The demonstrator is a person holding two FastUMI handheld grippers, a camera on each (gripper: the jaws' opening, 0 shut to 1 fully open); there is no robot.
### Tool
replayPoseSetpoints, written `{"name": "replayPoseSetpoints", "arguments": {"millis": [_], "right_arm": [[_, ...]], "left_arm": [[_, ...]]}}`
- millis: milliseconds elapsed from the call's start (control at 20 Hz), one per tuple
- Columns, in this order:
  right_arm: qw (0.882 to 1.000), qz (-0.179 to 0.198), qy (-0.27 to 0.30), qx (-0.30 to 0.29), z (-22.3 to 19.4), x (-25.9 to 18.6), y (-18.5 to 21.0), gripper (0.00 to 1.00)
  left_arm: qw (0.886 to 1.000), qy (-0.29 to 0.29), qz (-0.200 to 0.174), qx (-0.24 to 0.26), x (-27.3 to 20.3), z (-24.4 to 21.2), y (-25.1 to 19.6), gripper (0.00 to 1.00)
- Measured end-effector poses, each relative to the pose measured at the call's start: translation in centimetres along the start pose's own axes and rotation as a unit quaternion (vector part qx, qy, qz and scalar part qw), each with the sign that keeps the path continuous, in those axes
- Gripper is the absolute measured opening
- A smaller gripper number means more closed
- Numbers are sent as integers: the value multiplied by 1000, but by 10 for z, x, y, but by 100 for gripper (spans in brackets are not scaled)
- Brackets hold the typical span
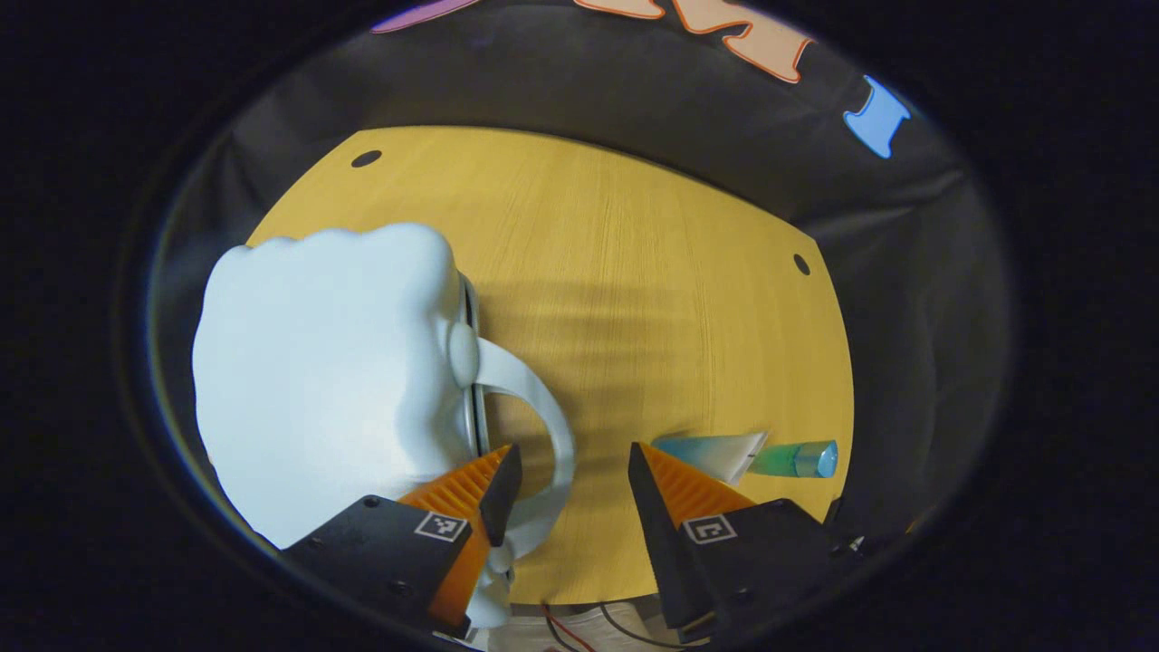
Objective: First open the suitcase, pack the skin care products into it, and then close the suitcase.
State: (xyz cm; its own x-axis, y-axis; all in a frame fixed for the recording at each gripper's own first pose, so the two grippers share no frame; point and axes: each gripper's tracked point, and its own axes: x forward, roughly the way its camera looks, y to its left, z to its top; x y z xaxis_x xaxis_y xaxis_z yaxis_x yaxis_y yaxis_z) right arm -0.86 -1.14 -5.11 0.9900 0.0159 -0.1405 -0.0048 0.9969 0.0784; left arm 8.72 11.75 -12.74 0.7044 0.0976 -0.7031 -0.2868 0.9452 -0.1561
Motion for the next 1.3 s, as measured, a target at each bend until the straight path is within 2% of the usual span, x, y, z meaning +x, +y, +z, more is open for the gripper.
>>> {"name": "replayPoseSetpoints", "arguments": {"millis": [50,200,250,400,600,750,800,900,1150,1200,1300], "right_arm": [[1000,-1,1,0,0,1,-1,98],[1000,-5,0,-3,0,-1,-3,98],[1000,-7,1,-3,0,-1,-4,98],[1000,-13,0,-2,1,-3,-8,98],[1000,-20,1,1,1,-4,-13,98],[1000,-27,2,-1,1,-7,-16,98],[1000,-29,2,-1,0,-6,-18,98],[999,-32,2,-1,-2,-8,-19,98],[1000,-30,0,1,1,-6,-18,98],[1000,-29,-1,0,1,-7,-17,94],[1000,-26,4,1,-3,-6,-15,98]], "left_arm": [[1000,14,5,-1,6,-3,0,73],[999,46,27,1,22,-6,7,57],[998,52,38,4,26,-7,10,55],[996,71,54,13,37,-8,10,36],[992,104,70,15,54,-20,15,31],[991,116,62,-1,59,-25,10,28],[992,114,59,5,56,-23,10,16],[992,113,56,18,55,-22,9,8],[993,104,53,23,48,-21,6,5],[993,101,49,22,45,-19,4,5],[995,94,30,13,35,-13,-4,5]]}}
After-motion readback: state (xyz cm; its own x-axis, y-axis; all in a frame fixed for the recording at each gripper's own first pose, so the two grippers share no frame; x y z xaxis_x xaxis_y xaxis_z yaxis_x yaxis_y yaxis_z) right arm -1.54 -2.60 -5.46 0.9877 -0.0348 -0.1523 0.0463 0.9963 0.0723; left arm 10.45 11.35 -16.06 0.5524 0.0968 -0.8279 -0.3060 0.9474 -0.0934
